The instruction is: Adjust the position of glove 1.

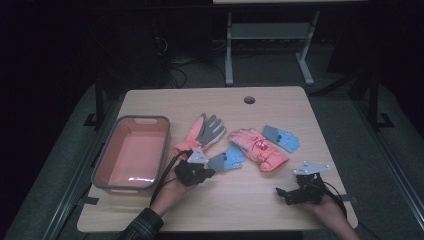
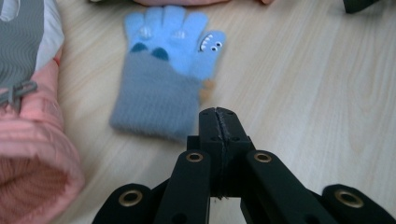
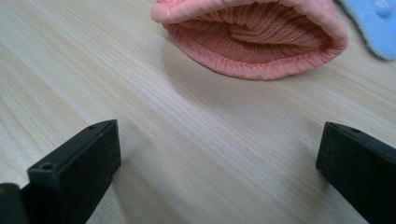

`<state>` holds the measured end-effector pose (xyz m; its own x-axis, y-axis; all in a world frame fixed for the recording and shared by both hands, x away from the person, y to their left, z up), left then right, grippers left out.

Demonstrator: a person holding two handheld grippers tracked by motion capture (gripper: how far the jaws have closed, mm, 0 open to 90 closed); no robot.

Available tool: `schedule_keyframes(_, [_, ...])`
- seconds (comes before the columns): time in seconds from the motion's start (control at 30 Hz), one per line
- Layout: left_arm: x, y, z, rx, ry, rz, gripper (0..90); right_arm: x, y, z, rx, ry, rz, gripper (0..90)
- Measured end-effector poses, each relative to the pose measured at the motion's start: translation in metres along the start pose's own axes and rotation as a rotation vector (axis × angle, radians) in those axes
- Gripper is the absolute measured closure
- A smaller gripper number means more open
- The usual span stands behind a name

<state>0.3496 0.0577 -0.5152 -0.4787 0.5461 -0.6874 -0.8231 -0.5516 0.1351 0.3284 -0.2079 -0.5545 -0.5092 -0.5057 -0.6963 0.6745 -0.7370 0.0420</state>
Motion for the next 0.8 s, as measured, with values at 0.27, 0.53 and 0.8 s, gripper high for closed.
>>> schedule_keyframes(0.27, [-0.016, -0.009, -0.010, -0.013, 0.015, 0.016, 89.6, 0.000, 0.000, 0.000, -0.002, -0.001, 0.000, 0.0])
schedule_keyframes(0.53, [-0.035, -0.019, -0.022, -0.046, 0.028, 0.009, 89.6, 0.000, -0.001, 0.000, -0.004, 0.000, 0.001, 0.0])
schedule_keyframes(0.8, [-0.034, -0.022, -0.044, -0.061, -0.038, -0.013, 89.6, 0.000, -0.001, 0.000, -0.005, 0.000, 0.004, 0.0])
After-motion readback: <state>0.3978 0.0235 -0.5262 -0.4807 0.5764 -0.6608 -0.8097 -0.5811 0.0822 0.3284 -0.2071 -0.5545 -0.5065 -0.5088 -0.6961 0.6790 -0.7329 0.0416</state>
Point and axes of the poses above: each handheld gripper's, and its own axes: z roughly backward along the jaws, x roughly out of its underside, y roughly to its right, the point moved 10 cm from there along -z, roughly forward along the jaws, and after that the axes turned 7 degrees about z, right-handed, at the moved point
